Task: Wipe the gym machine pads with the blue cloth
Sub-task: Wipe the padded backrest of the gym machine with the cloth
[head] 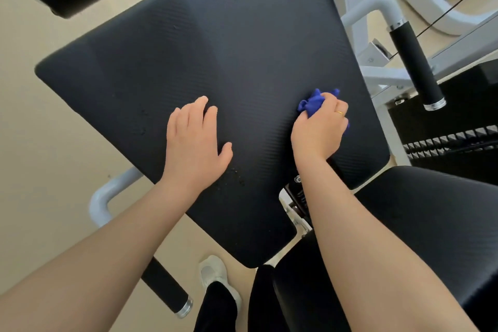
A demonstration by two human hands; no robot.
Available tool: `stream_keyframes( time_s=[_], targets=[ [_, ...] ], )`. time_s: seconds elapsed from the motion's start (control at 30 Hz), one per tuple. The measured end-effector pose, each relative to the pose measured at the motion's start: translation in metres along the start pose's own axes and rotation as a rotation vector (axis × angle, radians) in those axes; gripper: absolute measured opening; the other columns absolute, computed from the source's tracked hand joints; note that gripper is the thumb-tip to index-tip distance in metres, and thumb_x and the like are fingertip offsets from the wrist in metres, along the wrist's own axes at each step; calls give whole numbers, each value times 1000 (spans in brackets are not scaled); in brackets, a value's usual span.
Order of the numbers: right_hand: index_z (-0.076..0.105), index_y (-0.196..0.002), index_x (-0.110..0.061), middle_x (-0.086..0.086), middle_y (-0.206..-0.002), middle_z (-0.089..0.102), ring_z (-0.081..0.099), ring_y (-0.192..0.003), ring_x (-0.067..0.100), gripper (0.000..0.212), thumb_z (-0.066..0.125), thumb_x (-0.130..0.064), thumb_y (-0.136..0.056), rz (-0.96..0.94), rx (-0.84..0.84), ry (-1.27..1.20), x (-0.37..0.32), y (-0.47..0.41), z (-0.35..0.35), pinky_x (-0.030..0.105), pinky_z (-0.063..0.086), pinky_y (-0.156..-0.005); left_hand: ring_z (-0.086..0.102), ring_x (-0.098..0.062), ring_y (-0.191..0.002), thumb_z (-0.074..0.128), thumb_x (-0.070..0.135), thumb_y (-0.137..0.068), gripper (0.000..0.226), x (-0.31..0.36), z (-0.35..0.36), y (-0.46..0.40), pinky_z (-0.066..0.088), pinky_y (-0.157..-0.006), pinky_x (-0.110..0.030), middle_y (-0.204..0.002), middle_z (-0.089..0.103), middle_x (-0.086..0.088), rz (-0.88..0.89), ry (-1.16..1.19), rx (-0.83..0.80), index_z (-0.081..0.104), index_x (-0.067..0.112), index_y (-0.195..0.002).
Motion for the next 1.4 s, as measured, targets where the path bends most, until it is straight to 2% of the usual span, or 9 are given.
stream_keyframes(
  time_s=[0.1,0.23,0.33,0.5,0.7,0.9,1.1,1.3,1.4],
  targets=[
    [52,-122,-14,7,-126,49,48,-105,29,38,59,-19,-85,-325,-61,28,-27,20,11,37,46,-71,43,-36,-126,63,26,-79,69,-6,-9,-17,25,-110,-50,-138,46,-16,45,15,90,37,4,-139],
    [65,-103,-7,11,-101,66,60,-75,32,40,74,-11,-64,-738,-20,61,-55,20,26,31,43,-52,5,-36,-144,56,40,-85,78,-15,-31,-50,7,-115,-48,-156,6,-19,28,-141,117,19,7,-146],
    [64,-106,-8,11,-105,65,59,-80,33,41,70,-10,-66,-689,85,100,-55,-8,22,32,41,-57,-9,-34,-144,53,57,-83,95,-26,-41,-72,-2,-116,-44,-156,-10,-19,-67,-203,78,4,8,-148],
    [44,-127,-13,11,-132,43,41,-116,32,42,52,-13,-86,-207,45,89,-67,-49,7,40,40,-85,0,-34,-145,56,73,-68,123,-39,-38,-78,4,-116,-48,-157,-3,-19,-219,-179,-13,-7,2,-147],
    [53,-122,-3,21,-119,53,51,-99,40,44,58,-12,-79,-756,-49,221,-64,-51,6,44,46,-68,-1,-31,-145,54,74,-68,122,-41,-33,-78,6,-116,-47,-158,-4,-16,-242,-146,-5,-6,3,-147],
    [44,-127,-10,13,-131,41,42,-114,32,42,50,-13,-86,-257,-27,127,-90,-57,7,40,42,-82,1,-32,-145,53,75,-67,121,-41,-32,-78,6,-116,-44,-158,-3,-15,-233,-142,-1,-2,3,-147],
    [46,-125,-10,12,-130,44,45,-114,29,40,54,-16,-86,-536,-69,145,-150,-26,22,36,43,-80,1,-31,-145,54,75,-67,121,-40,-35,-78,9,-116,-43,-158,-3,-15,-239,-149,-13,-2,3,-147],
    [57,-120,-12,13,-120,57,54,-99,32,40,61,-13,-80,-1270,-204,230,-166,-5,31,37,42,-67,14,-27,-144,54,73,-69,111,-55,-46,-79,19,-113,-45,-158,9,-12,-160,-207,9,9,9,-148],
    [67,-99,-11,12,-97,66,60,-76,32,30,70,-12,-70,-1155,25,237,-164,-22,37,30,38,-55,9,-26,-144,56,72,-68,112,-72,-50,-75,13,-113,-47,-158,4,-10,-227,-202,12,4,15,-149]
  ],
)
Point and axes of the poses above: each hand's wrist, its own y-axis away from the middle knuckle, its own z-axis out of the palm, x = y × z, the point moved 1 cm from there along -y, towards the middle knuckle
